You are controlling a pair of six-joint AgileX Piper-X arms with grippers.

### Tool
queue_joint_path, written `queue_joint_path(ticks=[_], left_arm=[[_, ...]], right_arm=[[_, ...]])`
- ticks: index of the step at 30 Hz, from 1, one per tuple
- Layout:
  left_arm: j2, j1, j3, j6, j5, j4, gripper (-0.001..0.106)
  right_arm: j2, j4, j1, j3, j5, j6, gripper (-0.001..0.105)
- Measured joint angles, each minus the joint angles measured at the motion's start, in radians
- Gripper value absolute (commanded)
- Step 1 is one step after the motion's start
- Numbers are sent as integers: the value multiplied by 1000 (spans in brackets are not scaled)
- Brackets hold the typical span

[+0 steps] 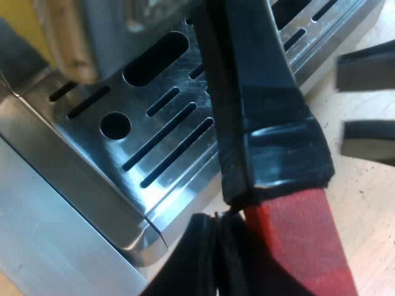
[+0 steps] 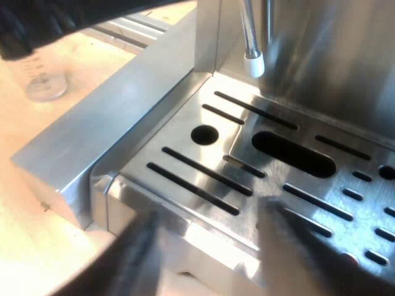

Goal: Put the handle in the coffee machine

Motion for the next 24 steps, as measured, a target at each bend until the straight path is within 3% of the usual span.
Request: queue_joint_path(ticks=[2,8,15,24], left_arm=[[-31,0,26,-18,-5,-18,0],[-92,0,95,-90,-9,-85,0],[-97,-17,98,-149,-11,-84,0],[-128,-105,100,-274,-99,-73,0]], right_arm=[[-63,71,0,14,-15,0,62],[-236,218,0,14,-113,0,63],[-359,342,0,15,-122,-5,63],[-464,370,0,15,-122,-13,63]])
